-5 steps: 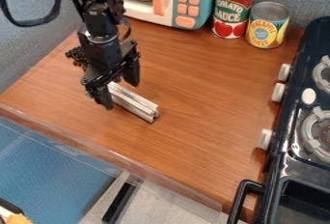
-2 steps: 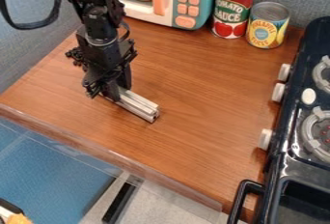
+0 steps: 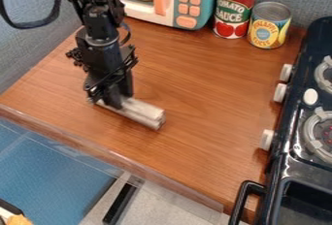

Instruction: Sweep into pile

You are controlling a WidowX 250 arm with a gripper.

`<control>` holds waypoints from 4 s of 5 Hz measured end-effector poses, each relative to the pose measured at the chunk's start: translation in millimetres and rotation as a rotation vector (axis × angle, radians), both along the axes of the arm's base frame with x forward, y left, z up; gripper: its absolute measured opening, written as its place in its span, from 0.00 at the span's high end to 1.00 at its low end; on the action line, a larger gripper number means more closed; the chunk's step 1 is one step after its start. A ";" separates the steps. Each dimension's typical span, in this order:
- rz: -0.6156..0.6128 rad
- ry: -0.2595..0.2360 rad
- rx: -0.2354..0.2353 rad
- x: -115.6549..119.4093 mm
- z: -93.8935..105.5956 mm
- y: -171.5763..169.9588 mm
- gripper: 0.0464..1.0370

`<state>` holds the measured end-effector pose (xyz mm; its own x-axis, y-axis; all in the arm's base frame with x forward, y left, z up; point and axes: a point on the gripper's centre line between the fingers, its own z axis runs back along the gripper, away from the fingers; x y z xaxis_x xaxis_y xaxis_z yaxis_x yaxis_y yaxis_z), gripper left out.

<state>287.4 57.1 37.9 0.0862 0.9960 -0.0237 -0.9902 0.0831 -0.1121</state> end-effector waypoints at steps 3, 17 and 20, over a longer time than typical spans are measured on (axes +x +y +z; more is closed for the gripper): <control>0.197 -0.207 -0.128 31.2 67.6 11.1 0.71; 1.134 -0.299 -0.056 93.5 21.3 159.6 0.71; 1.103 -0.295 -0.023 95.3 9.1 156.7 0.71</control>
